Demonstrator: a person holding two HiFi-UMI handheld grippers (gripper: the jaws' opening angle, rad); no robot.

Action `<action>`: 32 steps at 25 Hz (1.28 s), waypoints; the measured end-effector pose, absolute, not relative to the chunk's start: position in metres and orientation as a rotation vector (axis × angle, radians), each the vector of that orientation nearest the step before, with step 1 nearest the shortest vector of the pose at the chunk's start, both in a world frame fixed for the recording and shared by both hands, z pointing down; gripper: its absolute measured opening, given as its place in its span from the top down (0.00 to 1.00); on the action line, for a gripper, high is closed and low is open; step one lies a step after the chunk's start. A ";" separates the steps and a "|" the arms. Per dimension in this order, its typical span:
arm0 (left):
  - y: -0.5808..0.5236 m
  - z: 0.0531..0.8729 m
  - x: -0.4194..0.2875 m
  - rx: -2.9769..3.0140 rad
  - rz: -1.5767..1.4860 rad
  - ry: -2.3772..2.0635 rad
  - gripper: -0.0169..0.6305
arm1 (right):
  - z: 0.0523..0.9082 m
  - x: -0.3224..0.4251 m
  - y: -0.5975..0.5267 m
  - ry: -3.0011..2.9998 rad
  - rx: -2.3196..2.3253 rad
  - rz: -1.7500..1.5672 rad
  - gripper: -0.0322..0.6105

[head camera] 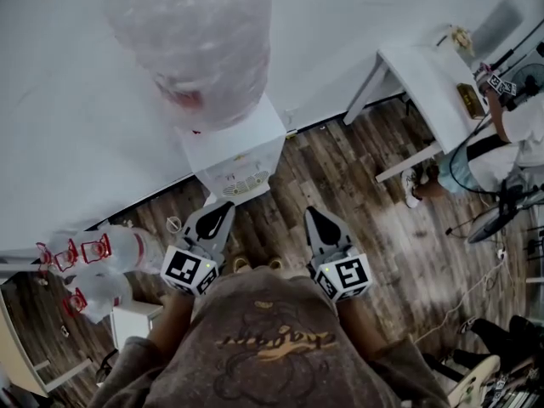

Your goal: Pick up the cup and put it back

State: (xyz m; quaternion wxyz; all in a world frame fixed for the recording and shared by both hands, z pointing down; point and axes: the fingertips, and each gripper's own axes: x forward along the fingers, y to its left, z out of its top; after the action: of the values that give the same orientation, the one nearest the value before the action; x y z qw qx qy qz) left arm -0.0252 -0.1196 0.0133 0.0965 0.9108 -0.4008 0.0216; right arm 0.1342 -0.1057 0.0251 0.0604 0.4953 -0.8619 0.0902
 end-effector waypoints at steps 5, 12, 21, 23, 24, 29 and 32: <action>-0.119 0.013 -0.027 2.685 0.056 -1.223 0.97 | 0.026 0.128 -0.109 -2.621 1.485 0.263 0.96; -0.119 0.007 -0.033 2.662 0.036 -1.291 0.97 | 0.023 0.127 -0.108 -2.646 1.450 0.260 0.96; -0.116 0.008 -0.035 2.637 0.042 -1.329 0.97 | 0.023 0.128 -0.107 -2.665 1.436 0.279 0.96; -0.116 0.008 -0.034 2.631 0.039 -1.330 0.97 | 0.023 0.129 -0.108 -2.665 1.434 0.284 0.96; -0.116 0.008 -0.034 2.628 0.038 -1.331 0.97 | 0.023 0.129 -0.108 -2.665 1.433 0.287 0.96; -0.115 0.009 -0.037 2.613 0.033 -1.344 0.97 | 0.025 0.128 -0.108 -2.661 1.423 0.285 0.96; -0.116 0.010 -0.039 2.606 0.034 -1.353 0.97 | 0.026 0.129 -0.110 -2.661 1.421 0.294 0.96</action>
State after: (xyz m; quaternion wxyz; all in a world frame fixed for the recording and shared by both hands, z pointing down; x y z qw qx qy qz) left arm -0.0385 -0.1164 0.0104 0.1025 0.8828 -0.4583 0.0114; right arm 0.1292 -0.1098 0.0262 0.0553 0.4680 -0.8767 0.0968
